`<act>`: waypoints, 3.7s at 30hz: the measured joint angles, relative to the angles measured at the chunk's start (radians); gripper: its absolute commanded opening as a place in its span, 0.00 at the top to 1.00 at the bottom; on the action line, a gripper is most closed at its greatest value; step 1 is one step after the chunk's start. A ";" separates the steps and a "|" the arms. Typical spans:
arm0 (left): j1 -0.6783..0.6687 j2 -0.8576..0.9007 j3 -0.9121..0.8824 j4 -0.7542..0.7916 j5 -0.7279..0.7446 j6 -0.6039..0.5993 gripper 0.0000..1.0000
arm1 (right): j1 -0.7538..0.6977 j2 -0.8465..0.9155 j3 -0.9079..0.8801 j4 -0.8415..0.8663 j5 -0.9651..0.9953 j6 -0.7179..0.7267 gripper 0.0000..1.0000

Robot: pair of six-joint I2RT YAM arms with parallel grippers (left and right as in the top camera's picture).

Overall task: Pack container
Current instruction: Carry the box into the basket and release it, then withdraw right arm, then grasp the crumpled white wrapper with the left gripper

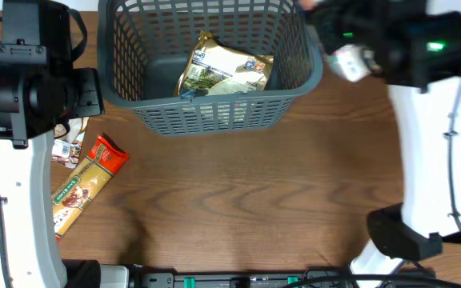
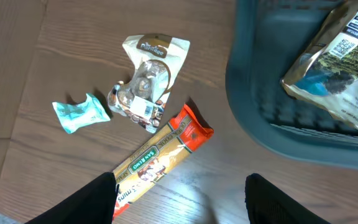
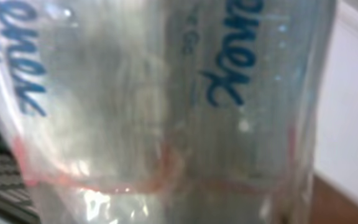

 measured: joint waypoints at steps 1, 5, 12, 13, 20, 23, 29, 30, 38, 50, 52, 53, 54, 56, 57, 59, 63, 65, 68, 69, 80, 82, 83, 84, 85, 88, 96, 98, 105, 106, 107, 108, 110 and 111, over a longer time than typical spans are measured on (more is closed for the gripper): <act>0.000 0.000 0.000 0.000 0.000 0.000 0.35 | 0.029 0.013 0.000 0.003 0.000 -0.034 0.99; 0.000 -0.001 0.000 0.000 0.000 0.000 0.35 | 0.145 0.082 0.002 0.009 -0.001 -0.188 0.99; 0.000 -0.001 0.000 0.000 0.000 0.000 0.35 | 0.231 0.259 0.008 0.000 -0.004 -0.451 0.94; 0.000 -0.001 0.000 0.000 0.000 0.000 0.35 | 0.233 0.286 0.008 0.001 -0.004 -0.475 0.94; 0.000 -0.001 0.000 0.000 0.000 0.000 0.34 | 0.233 0.442 0.008 -0.015 0.001 -0.546 0.84; 0.000 -0.001 0.000 0.000 0.000 0.000 0.34 | 0.233 0.472 0.008 -0.029 -0.004 -0.555 0.66; 0.000 -0.001 0.000 0.000 0.000 0.000 0.34 | 0.233 0.481 0.010 -0.037 -0.037 -0.543 0.01; 0.000 -0.001 0.000 0.000 0.000 0.000 0.34 | 0.233 0.481 0.011 -0.037 -0.039 -0.540 0.01; 0.000 -0.001 0.000 0.000 0.000 0.000 0.34 | 0.233 0.430 0.011 -0.032 -0.041 -0.515 0.01; 0.062 -0.001 0.000 0.000 -0.020 -0.022 0.25 | 0.061 -0.057 0.030 0.189 0.058 -0.070 0.01; 0.108 -0.001 0.000 0.000 -0.020 -0.031 0.21 | -0.037 -0.124 0.040 0.163 0.077 0.036 0.01; 0.133 -0.001 0.000 0.000 -0.020 -0.033 0.20 | -0.093 -0.155 0.043 0.134 0.084 0.096 0.01; 0.153 -0.001 0.000 0.001 -0.020 -0.035 0.19 | -0.122 -0.170 0.045 0.110 0.091 0.131 0.01; 0.201 -0.001 0.000 0.005 -0.017 -0.021 0.18 | -0.196 -0.196 0.046 0.040 0.095 0.214 0.01; 0.223 0.000 0.000 0.015 -0.015 -0.011 0.17 | -0.232 -0.201 0.046 0.007 0.098 0.251 0.01; 0.268 0.004 -0.001 0.048 -0.012 0.031 0.16 | -0.290 -0.198 0.045 -0.041 0.099 0.298 0.01; 0.335 0.051 -0.002 0.128 -0.007 0.117 0.14 | -0.351 -0.177 0.034 -0.091 0.100 0.346 0.01; 0.362 0.103 -0.003 0.149 -0.007 0.152 0.14 | -0.359 -0.171 0.031 -0.097 0.101 0.349 0.01; 0.397 0.206 -0.007 0.154 -0.001 0.187 0.06 | -0.359 -0.168 0.031 -0.095 0.099 0.346 0.01; 0.407 0.245 -0.012 0.156 0.004 0.193 0.05 | -0.359 -0.168 0.031 -0.092 0.099 0.343 0.01; 0.476 0.507 -0.178 0.353 0.046 0.255 0.03 | -0.394 -0.168 0.031 -0.103 0.098 0.333 0.01; 0.475 0.507 -0.240 0.427 0.048 0.290 0.03 | -0.400 -0.168 0.031 -0.115 0.098 0.334 0.01; 0.475 0.507 -0.264 0.455 0.051 0.303 0.03 | -0.402 -0.168 0.031 -0.117 0.098 0.334 0.01; 0.474 0.507 -0.298 0.488 0.053 0.325 0.03 | -0.406 -0.168 0.031 -0.118 0.098 0.334 0.01; 0.472 0.507 -0.330 0.513 0.053 0.346 0.03 | -0.407 -0.167 0.031 -0.119 0.098 0.334 0.01; 0.468 0.507 -0.426 0.591 0.068 0.415 0.02 | -0.409 -0.166 0.031 -0.119 0.098 0.337 0.01; 0.459 0.507 -0.597 0.754 0.118 0.615 0.02 | -0.409 -0.135 0.031 -0.119 0.097 0.341 0.01; 0.459 0.507 -0.619 0.786 0.132 0.650 0.02 | -0.409 -0.122 0.031 -0.119 0.097 0.341 0.01; 0.460 0.523 -0.652 0.872 0.143 0.699 0.02 | -0.409 -0.112 0.031 -0.120 0.095 0.342 0.01; 0.462 0.531 -0.652 0.883 0.146 0.703 0.02 | -0.409 -0.112 0.031 -0.120 0.095 0.343 0.01; 0.464 0.541 -0.652 0.894 0.148 0.707 0.02 | -0.409 -0.112 0.031 -0.121 0.095 0.344 0.01; 0.466 0.554 -0.652 0.903 0.150 0.710 0.01 | -0.409 -0.112 0.031 -0.123 0.095 0.344 0.01; 0.470 0.570 -0.648 0.910 0.158 0.711 0.02 | -0.409 -0.112 0.031 -0.127 0.095 0.345 0.01; 0.472 0.571 -0.647 0.916 0.158 0.712 0.01 | -0.409 -0.112 0.031 -0.129 0.095 0.345 0.01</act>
